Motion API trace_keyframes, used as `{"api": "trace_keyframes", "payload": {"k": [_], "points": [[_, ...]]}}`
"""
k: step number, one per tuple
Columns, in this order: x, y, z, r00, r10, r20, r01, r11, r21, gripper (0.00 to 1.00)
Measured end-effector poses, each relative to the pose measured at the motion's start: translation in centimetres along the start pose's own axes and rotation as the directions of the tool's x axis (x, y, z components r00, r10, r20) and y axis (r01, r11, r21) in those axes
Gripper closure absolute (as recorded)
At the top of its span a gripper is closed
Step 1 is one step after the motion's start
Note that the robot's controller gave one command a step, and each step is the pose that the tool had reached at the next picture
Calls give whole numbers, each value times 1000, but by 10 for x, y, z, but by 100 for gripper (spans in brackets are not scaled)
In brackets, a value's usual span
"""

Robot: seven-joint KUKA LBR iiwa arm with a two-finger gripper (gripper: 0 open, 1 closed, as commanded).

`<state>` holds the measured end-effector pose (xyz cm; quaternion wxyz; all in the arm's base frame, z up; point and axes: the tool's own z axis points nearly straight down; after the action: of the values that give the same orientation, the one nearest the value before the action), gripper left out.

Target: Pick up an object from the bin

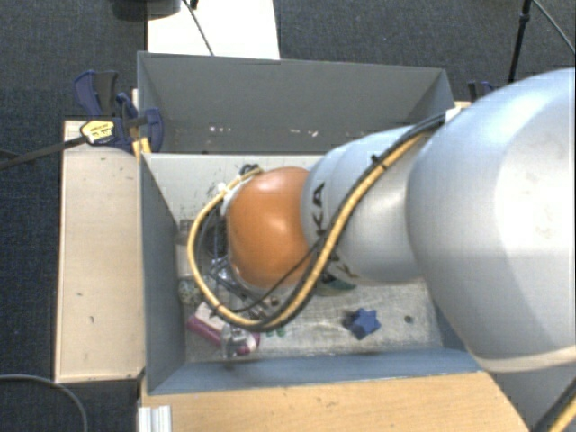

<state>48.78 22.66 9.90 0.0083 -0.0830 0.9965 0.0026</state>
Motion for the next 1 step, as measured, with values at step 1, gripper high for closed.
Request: {"api": "trace_keyframes", "payload": {"k": [1], "points": [[0, -1, 12, 997, -79, -7, 79, 997, 1, 0]]}}
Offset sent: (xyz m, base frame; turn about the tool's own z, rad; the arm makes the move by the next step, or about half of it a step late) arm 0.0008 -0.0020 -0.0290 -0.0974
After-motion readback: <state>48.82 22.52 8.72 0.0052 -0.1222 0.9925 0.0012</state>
